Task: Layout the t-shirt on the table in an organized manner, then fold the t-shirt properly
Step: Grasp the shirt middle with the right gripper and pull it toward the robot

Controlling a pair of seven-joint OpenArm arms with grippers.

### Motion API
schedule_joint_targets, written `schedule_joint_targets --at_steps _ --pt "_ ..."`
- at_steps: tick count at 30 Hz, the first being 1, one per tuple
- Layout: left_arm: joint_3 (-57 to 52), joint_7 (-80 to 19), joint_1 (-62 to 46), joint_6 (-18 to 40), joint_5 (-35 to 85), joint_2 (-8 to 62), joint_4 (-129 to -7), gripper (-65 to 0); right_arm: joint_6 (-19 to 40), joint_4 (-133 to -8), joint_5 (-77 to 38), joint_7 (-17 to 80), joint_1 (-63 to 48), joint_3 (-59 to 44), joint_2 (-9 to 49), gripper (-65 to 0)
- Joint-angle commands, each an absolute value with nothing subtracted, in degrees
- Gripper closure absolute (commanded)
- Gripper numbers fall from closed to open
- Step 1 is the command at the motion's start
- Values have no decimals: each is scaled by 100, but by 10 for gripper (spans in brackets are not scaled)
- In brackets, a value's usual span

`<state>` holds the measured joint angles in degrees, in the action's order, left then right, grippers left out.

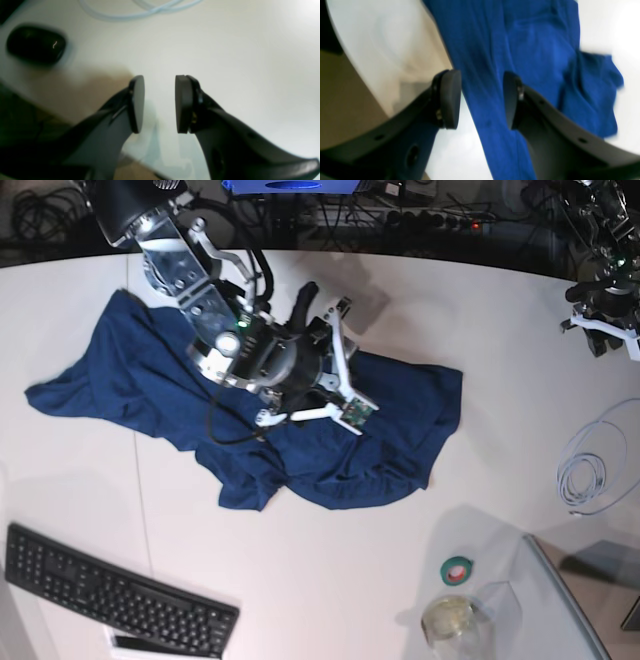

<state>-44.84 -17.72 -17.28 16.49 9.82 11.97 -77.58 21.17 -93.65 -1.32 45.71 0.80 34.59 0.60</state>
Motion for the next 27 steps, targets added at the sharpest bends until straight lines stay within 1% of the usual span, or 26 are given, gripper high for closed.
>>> schedule_joint_targets --at_steps 1,3,4,6,10,12,16,20,27 --pt "-4549 -1657 -1771 1640 1024 1297 -7829 -201 1921 -9112 -145 4312 338 3662 -57 -251" --pt "-4593 -1657 -1868 1640 1024 1288 -7829 -201 1648 -8312 -145 3987 752 3978 -242 -251" --pt "-4602 -1648 -1877 1640 1024 1262 -7837 -201 1604 -7864 -145 3837 945 4048 -374 -251" --pt "-4602 -1648 -1903 1640 1024 1235 -7846 -201 1604 -7125 -145 3618 1244 4066 -620 -251" --pt "-4593 -1648 -1982 1640 1024 1174 -7855 -201 1587 -6229 -163 3090 1578 4066 -734 -251" --pt "-4576 -1648 -1982 1640 1024 1138 -7846 -201 1569 -6035 -145 2941 1622 4066 -743 -251" --pt "-4549 -1648 -1956 1640 1024 1042 -7846 -201 1068 -5684 -154 2853 1771 4066 -743 -251" --pt "-4541 -1648 -1930 1640 1024 1024 -7846 -201 1042 -5349 -154 2580 1877 4066 -743 -251" --pt "-4541 -1648 -1930 1640 1024 1033 -7846 -201 1042 -5086 -145 2554 1974 4057 -734 -251"
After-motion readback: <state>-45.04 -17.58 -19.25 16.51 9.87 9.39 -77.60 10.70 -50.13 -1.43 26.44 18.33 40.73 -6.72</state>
